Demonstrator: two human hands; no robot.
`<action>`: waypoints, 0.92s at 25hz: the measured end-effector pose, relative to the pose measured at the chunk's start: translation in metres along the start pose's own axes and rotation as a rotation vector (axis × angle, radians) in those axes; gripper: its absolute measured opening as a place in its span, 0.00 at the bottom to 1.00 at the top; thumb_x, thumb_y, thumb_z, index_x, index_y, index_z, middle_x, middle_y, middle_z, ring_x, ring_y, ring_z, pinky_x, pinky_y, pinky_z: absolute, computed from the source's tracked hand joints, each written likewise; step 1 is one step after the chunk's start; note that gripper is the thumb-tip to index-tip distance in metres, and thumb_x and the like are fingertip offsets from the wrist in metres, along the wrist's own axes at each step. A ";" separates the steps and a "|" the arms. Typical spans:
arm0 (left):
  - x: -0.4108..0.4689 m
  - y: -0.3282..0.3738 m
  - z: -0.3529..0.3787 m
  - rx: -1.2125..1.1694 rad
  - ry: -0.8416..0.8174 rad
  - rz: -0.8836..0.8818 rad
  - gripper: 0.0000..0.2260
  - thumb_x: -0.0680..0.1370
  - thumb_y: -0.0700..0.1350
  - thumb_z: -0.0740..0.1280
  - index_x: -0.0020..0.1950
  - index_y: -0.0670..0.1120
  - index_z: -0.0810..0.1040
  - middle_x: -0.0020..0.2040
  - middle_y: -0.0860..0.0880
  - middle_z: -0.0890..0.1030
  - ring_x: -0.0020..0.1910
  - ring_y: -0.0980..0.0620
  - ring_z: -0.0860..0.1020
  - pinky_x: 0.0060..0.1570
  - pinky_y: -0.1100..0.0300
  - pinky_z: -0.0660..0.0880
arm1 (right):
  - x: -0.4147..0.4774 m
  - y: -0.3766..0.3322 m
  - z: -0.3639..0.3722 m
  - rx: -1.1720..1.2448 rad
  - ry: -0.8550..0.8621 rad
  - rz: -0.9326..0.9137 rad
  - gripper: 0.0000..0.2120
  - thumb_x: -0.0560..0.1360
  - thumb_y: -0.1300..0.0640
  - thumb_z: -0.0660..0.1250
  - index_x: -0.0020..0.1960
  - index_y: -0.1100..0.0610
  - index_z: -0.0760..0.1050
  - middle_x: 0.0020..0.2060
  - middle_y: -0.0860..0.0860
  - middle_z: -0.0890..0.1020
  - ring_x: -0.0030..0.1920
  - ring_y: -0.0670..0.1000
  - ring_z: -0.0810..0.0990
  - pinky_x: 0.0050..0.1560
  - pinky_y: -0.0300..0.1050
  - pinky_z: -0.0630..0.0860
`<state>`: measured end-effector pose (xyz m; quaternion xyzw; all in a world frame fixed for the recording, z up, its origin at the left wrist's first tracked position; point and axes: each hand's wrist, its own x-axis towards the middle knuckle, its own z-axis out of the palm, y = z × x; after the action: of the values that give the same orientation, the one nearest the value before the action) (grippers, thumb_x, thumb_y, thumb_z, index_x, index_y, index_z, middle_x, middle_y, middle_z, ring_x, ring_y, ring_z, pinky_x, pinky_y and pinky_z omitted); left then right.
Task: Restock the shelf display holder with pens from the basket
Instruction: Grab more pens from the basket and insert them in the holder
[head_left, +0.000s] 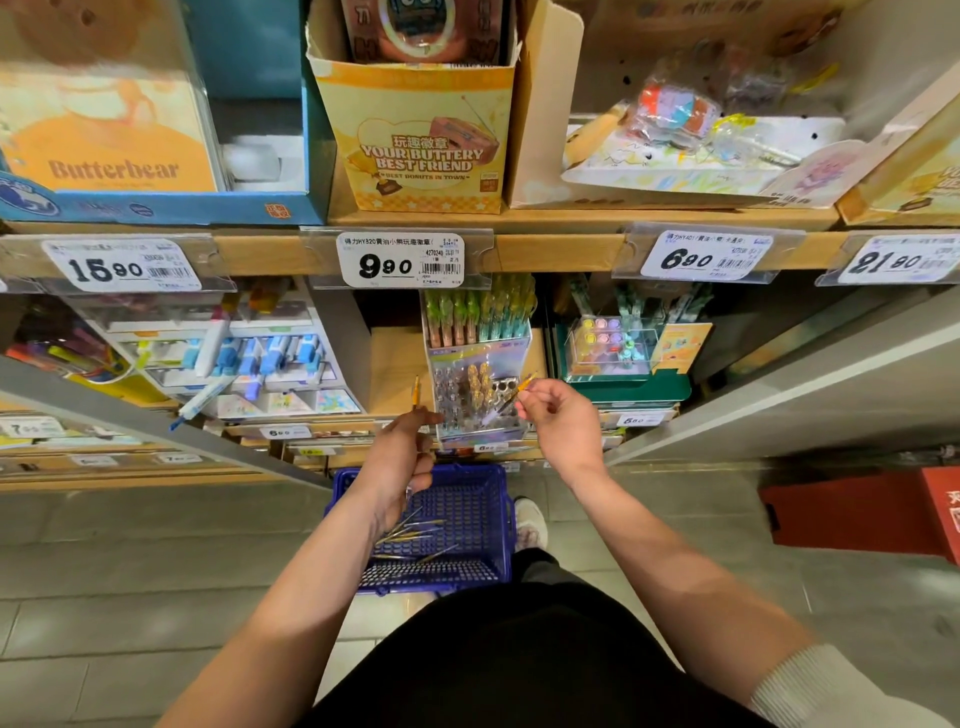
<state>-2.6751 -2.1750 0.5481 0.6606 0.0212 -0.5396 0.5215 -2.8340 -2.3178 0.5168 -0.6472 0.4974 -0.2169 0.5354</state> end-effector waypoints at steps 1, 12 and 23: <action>-0.003 0.001 0.001 -0.034 -0.011 -0.013 0.08 0.84 0.46 0.56 0.57 0.45 0.72 0.33 0.51 0.65 0.24 0.56 0.57 0.20 0.65 0.54 | -0.001 0.002 0.003 -0.066 -0.002 -0.040 0.09 0.79 0.58 0.70 0.44 0.44 0.79 0.37 0.44 0.85 0.40 0.42 0.84 0.45 0.28 0.76; -0.011 0.001 0.004 -0.185 -0.078 -0.025 0.08 0.85 0.39 0.54 0.46 0.47 0.63 0.33 0.47 0.68 0.23 0.54 0.60 0.19 0.65 0.57 | -0.003 -0.005 0.023 -0.388 -0.042 -0.347 0.08 0.80 0.59 0.68 0.57 0.59 0.83 0.49 0.52 0.86 0.47 0.49 0.84 0.55 0.42 0.79; -0.004 -0.002 -0.001 -0.164 -0.084 0.065 0.03 0.85 0.42 0.62 0.53 0.46 0.75 0.37 0.46 0.81 0.29 0.52 0.75 0.27 0.61 0.75 | 0.001 0.003 0.033 -0.547 -0.108 -0.363 0.07 0.81 0.60 0.67 0.55 0.59 0.83 0.45 0.54 0.86 0.43 0.52 0.84 0.48 0.47 0.81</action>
<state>-2.6774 -2.1714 0.5498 0.5928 0.0217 -0.5461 0.5915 -2.8083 -2.3031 0.5027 -0.8557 0.3847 -0.1326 0.3198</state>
